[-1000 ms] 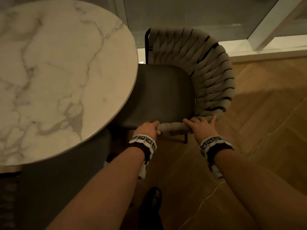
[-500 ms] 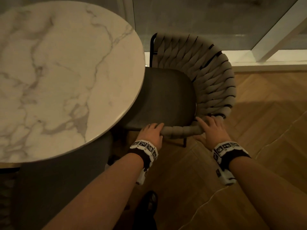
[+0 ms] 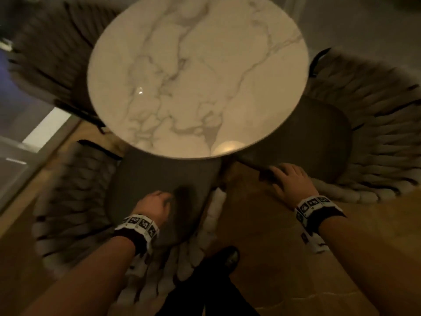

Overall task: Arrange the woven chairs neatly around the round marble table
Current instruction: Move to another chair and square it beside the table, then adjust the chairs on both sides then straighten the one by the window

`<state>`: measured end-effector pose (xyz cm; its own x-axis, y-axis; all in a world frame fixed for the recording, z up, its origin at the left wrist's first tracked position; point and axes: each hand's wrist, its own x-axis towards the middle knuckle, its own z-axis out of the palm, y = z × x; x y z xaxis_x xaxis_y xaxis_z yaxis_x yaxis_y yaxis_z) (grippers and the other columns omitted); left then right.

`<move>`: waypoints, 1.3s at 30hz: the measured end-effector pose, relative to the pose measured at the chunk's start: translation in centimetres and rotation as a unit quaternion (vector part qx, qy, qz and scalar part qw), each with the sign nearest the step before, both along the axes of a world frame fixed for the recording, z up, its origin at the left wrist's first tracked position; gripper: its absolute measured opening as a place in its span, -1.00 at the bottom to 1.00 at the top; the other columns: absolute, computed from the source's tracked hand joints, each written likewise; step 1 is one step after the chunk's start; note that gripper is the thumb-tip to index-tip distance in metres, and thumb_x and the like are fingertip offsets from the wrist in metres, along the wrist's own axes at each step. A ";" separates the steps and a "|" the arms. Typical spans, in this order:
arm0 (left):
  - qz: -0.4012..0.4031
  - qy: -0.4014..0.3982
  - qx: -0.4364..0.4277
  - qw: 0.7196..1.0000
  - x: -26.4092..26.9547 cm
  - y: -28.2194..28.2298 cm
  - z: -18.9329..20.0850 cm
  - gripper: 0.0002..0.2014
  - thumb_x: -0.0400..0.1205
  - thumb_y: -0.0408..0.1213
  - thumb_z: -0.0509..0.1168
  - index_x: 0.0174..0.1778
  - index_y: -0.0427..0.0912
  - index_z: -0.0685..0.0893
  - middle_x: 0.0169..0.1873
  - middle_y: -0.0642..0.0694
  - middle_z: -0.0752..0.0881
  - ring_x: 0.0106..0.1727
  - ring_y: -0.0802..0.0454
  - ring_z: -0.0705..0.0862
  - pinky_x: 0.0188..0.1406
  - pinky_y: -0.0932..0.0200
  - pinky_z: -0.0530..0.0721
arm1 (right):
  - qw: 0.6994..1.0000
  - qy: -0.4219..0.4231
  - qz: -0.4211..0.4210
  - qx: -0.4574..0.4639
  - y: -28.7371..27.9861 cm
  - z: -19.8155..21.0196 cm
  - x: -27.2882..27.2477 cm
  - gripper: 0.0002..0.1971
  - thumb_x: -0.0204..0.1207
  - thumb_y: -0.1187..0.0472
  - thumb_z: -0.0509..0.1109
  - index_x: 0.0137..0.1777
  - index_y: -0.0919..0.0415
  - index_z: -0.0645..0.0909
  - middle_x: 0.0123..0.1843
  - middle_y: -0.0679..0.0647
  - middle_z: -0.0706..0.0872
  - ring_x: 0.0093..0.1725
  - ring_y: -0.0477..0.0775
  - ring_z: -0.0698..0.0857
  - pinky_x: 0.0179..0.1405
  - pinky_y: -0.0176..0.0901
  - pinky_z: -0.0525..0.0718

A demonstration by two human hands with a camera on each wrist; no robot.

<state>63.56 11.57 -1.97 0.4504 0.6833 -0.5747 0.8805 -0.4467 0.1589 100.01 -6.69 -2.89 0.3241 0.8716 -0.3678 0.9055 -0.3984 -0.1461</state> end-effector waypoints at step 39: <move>0.412 0.007 -0.009 0.911 -26.4 4.7 -0.6 -0.01 0.54 -0.02 0.41 0.67 -0.26 -0.11 0.56 -0.31 0.40 0.49 -0.38 0.44 0.50 -0.19 0.44 | 0.925 0.157 -0.326 -0.116 5.2 -3.1 -22.0 -0.31 0.54 -0.10 0.38 0.49 0.35 0.29 0.33 0.32 0.59 0.19 0.32 0.66 -0.13 -0.04 0.60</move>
